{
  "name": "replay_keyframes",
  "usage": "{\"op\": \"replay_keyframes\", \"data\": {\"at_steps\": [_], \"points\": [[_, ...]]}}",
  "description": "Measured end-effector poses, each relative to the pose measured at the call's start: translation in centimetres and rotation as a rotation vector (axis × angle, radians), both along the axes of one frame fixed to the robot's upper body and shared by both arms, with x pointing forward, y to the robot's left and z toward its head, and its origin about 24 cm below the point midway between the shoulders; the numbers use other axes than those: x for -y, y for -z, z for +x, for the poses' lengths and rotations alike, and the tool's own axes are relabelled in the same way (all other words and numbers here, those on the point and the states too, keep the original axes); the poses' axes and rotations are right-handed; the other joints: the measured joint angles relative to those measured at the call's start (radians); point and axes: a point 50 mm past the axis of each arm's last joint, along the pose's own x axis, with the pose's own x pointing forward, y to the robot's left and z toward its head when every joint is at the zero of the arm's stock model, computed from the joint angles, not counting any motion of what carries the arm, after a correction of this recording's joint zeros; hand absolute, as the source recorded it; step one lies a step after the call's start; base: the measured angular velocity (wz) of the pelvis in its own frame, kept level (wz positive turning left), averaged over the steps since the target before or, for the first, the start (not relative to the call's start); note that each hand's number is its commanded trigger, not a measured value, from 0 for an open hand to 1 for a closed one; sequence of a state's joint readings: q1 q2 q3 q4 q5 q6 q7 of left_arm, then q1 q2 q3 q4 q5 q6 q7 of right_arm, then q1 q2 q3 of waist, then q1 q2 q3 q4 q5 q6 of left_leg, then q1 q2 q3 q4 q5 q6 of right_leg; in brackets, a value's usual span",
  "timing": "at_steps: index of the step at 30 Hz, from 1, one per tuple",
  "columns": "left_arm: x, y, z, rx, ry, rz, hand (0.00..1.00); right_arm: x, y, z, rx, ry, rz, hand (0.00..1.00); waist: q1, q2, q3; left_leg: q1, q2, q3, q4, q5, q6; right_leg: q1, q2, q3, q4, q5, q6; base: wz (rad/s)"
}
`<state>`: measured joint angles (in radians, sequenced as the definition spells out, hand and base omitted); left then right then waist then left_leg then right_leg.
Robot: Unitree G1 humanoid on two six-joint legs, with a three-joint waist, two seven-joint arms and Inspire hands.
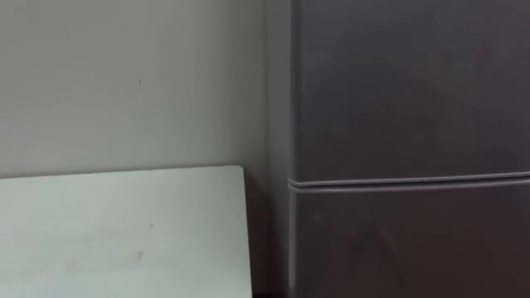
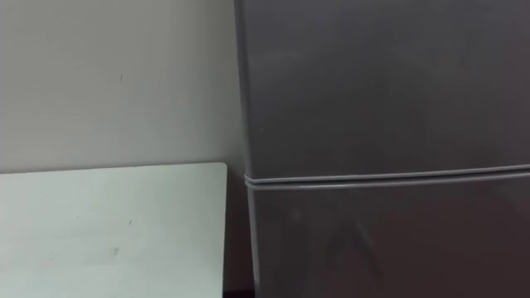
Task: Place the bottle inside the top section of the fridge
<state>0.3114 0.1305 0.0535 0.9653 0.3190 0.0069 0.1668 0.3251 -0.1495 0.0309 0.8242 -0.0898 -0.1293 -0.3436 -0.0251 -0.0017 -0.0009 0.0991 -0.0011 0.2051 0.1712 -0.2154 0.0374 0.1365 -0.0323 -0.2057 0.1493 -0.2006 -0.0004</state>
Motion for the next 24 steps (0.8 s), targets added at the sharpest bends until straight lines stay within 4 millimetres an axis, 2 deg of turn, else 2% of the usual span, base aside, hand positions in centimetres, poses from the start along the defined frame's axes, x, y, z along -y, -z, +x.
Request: {"op": "replay_keyframes", "data": {"at_steps": [2,10,24], "points": [[0.1,0.0,0.4,0.007,0.008,-0.008,0.0,-0.3,0.4,-0.3,-0.033,-0.025,0.034,0.0,0.001,0.0,0.0001,-0.001,-0.004,-0.015,0.001,0.0,0.0,0.006,-0.002,-0.012,-0.004,-0.001,0.001,0.18],[0.4,0.1,0.6,-0.024,0.068,-0.014,0.0,-0.6,1.4,-0.4,-0.142,-0.056,0.122,0.0,0.004,0.0,0.0004,-0.003,-0.01,-0.029,0.001,0.0,0.0,0.023,-0.003,-0.03,-0.013,-0.002,0.004,0.08],[0.6,0.4,-0.1,-0.082,0.096,-0.014,0.0,-0.9,1.8,-0.7,-0.185,-0.074,0.17,0.0,0.003,-0.005,0.002,-0.004,-0.012,-0.042,0.004,-0.001,0.002,0.023,-0.012,-0.042,-0.013,-0.004,0.006,0.02]]}}
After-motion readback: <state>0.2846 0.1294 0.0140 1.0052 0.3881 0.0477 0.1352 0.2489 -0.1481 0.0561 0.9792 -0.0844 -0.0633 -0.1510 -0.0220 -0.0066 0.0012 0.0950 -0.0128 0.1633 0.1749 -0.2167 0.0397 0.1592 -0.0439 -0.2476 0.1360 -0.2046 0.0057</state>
